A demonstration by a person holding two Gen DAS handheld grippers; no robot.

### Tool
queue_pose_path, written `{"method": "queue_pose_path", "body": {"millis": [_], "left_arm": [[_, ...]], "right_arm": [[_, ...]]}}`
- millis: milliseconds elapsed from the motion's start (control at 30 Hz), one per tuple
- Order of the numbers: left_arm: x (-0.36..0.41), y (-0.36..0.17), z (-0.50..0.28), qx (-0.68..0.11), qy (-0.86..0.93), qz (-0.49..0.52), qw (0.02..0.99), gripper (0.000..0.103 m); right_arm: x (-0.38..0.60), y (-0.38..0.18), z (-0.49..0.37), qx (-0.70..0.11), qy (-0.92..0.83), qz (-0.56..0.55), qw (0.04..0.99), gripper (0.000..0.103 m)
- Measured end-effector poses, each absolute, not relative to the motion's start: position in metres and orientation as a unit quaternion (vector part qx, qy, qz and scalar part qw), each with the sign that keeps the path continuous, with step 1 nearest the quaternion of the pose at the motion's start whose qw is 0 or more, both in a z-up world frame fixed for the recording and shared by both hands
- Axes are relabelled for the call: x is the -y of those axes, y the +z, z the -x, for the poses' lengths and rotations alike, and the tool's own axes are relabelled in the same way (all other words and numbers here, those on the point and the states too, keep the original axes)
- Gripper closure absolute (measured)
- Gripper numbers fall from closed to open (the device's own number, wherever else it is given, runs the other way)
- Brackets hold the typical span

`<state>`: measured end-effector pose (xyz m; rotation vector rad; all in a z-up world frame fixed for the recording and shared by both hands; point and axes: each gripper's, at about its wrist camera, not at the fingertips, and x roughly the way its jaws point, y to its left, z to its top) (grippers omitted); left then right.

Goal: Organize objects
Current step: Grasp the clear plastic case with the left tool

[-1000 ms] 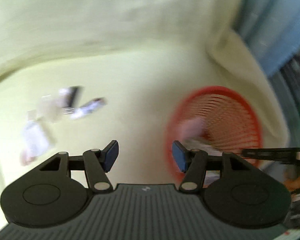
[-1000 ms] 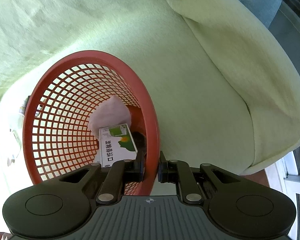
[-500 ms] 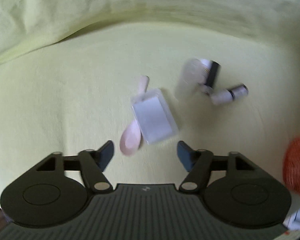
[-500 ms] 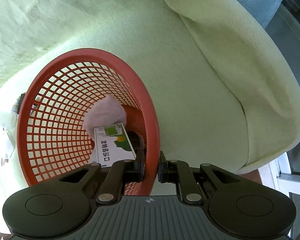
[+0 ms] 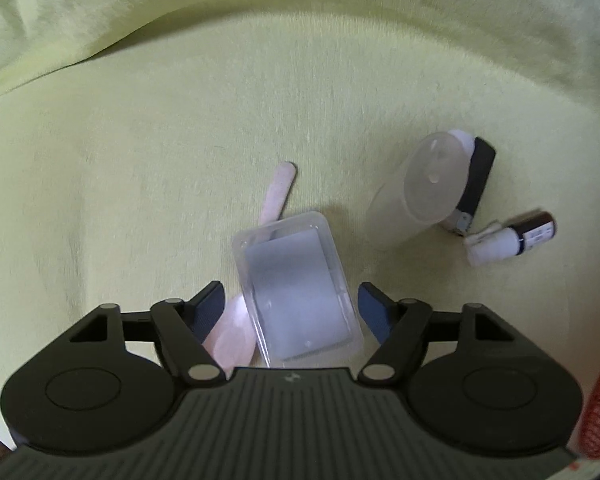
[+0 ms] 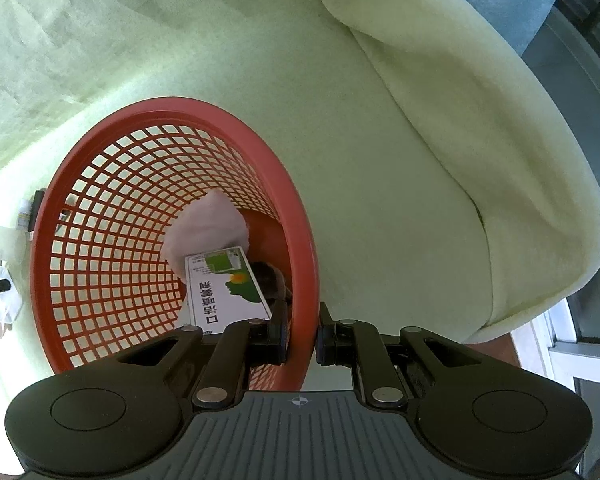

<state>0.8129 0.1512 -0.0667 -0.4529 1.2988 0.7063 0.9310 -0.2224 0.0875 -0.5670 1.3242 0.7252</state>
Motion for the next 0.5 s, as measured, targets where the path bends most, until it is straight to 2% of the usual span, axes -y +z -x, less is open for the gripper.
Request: {"method": "queue_pose_path", "body": {"millis": [67,300,500], "left_arm": [[-0.15,-0.071,-0.815,-0.591,0.31,0.2,0.718,0.046],[-0.135,-0.059,-0.814,-0.591,0.301,0.173,0.728,0.047],[-0.114,-0.019,-0.804,-0.594,0.282,0.194,0.728,0.048]], "right_arm": [[0.223,0.086,-0.931,-0.594,0.323,0.251,0.693,0.093],[0.224,0.087,-0.931,-0.595,0.324,0.246,0.694,0.094],[0.226,0.089,-0.93,-0.592,0.329,0.245,0.694,0.094]]}}
